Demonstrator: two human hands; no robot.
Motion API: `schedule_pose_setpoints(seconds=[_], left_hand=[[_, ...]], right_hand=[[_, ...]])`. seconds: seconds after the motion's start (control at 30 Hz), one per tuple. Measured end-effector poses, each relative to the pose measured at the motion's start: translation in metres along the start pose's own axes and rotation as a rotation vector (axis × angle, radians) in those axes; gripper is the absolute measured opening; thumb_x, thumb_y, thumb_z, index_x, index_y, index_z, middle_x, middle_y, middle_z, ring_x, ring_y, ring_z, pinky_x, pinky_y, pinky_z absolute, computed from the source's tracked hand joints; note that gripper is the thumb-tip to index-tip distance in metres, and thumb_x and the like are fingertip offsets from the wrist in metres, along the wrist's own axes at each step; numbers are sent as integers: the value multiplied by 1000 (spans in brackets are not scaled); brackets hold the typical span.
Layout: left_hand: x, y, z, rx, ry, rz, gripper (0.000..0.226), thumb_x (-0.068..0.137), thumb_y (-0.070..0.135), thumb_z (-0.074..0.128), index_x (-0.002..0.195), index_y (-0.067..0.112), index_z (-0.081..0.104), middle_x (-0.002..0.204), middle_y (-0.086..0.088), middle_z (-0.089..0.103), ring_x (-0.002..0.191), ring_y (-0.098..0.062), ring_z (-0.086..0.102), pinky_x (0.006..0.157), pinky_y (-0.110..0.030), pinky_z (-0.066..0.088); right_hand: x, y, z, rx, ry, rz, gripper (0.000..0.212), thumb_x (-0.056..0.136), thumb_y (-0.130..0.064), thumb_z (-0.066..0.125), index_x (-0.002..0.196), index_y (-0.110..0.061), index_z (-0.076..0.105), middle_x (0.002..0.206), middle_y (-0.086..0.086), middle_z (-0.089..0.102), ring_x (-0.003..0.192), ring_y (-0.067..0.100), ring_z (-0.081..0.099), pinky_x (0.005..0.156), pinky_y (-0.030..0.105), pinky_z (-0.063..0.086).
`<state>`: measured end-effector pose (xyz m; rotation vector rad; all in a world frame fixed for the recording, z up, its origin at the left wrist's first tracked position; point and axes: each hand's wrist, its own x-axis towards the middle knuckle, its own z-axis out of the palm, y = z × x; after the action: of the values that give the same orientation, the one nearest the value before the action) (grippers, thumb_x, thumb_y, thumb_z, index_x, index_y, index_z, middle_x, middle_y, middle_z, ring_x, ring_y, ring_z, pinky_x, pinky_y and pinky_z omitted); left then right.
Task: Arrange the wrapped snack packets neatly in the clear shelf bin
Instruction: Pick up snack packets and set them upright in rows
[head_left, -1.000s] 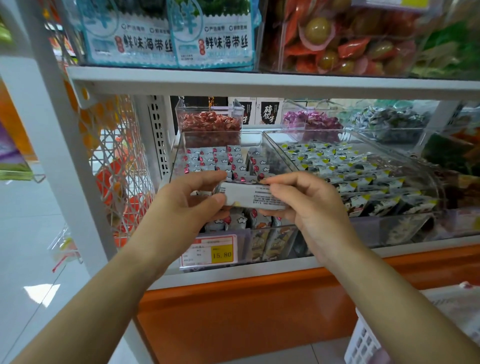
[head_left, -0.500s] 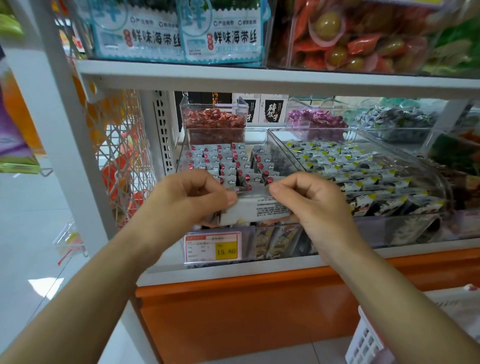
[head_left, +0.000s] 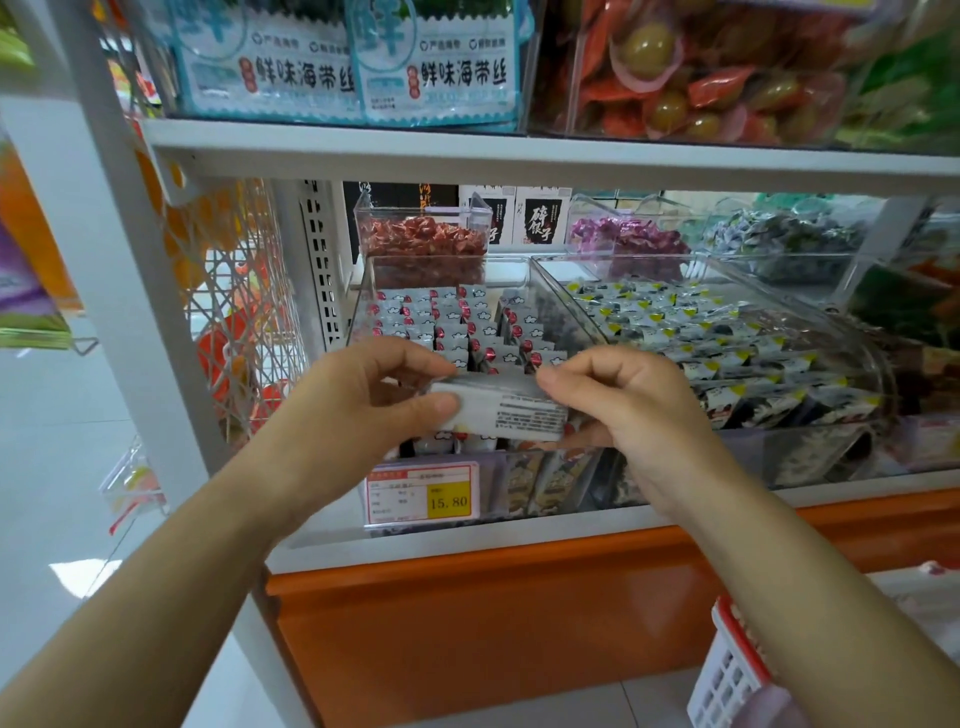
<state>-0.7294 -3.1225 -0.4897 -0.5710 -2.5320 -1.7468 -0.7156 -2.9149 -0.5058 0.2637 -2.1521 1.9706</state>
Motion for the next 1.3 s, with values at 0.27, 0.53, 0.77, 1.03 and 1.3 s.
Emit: schedule_pose_setpoints(seconds=[0.27,0.53,0.77,1.03,1.3], left_hand=[[1,-1,4,30,39,57,18,87,18,59,95,33,65,86,11,71,79,-1,66,65,-14,54],[6,-3,7,44,339,126,20,94,17,50,88,28,65,79,12,67,70,5,65,56,-6,48],[2,-8,-1,377,382,199,26,94,32,46,99,22,69,85,10,68,69,-6,61,59,-12,47],[4,-28,-17,879,198,207,27,90,19,56,115,22,66,133,0,54,130,-25,36,106,-51,29],[7,-36,-17,910,121,181,29,92,23,52,118,26,64,144,2,42,138,-23,21,111,-48,23]], right_hand=[[4,-1,-11,-19,-111,31,10,67,-23,67,66,-17,75,71,3,72,64,17,68,50,22,54],[-6,7,19,59,-50,-93,32,72,-40,66,102,-30,67,98,-3,73,86,16,71,73,26,58],[-4,4,28,44,124,-193,24,85,-15,64,104,-31,63,96,3,69,69,12,69,63,21,55],[11,2,15,21,82,-63,7,87,-12,63,93,-13,60,78,-1,67,67,8,66,54,23,55],[19,-1,35,-398,46,-285,24,85,-20,67,106,-23,57,96,-13,60,92,9,61,83,29,52]])
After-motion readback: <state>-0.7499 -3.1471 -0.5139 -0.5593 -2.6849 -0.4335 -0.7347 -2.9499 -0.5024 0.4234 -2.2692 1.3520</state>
